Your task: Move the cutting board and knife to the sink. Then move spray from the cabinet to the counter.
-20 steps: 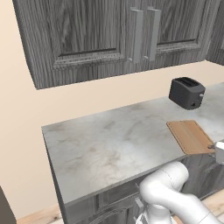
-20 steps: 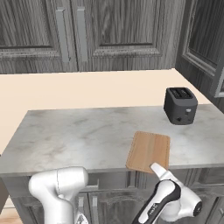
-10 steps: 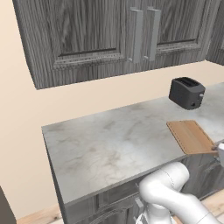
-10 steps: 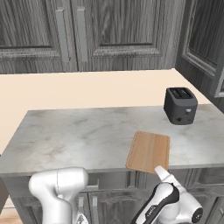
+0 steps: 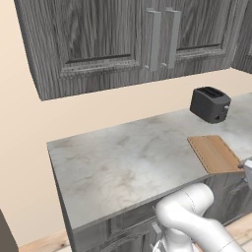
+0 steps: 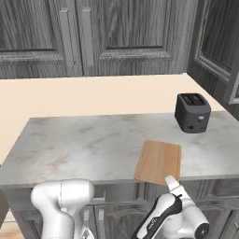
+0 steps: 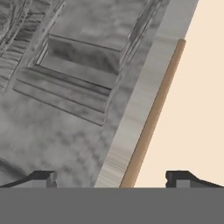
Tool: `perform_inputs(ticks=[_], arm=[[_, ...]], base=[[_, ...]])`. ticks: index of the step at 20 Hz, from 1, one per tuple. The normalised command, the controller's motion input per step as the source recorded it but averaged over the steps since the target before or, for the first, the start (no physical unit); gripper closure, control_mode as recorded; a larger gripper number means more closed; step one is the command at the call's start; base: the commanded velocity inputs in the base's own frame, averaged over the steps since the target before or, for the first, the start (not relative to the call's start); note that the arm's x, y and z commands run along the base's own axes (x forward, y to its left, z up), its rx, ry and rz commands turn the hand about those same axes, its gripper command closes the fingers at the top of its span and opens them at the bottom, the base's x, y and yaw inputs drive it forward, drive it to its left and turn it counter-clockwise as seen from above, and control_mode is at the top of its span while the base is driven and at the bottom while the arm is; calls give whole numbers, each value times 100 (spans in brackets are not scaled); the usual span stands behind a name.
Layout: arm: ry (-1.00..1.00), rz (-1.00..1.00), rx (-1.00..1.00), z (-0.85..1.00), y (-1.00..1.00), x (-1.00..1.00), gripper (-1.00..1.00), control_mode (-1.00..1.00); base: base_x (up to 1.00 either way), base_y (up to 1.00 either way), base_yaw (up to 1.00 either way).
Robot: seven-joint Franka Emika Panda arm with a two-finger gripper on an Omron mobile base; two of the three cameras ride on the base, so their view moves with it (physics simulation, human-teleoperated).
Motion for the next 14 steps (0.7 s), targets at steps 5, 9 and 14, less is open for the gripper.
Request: perform_inputs(ticks=[5,9,14], arm=[[0,-11,10,0,0,0,-100,-100],[0,-3,8,0,0,0,-100,-100],[0,0,0,1,0,0,-100,-100]], base=[[0,0,0],[0,0,0],[0,0,0]])
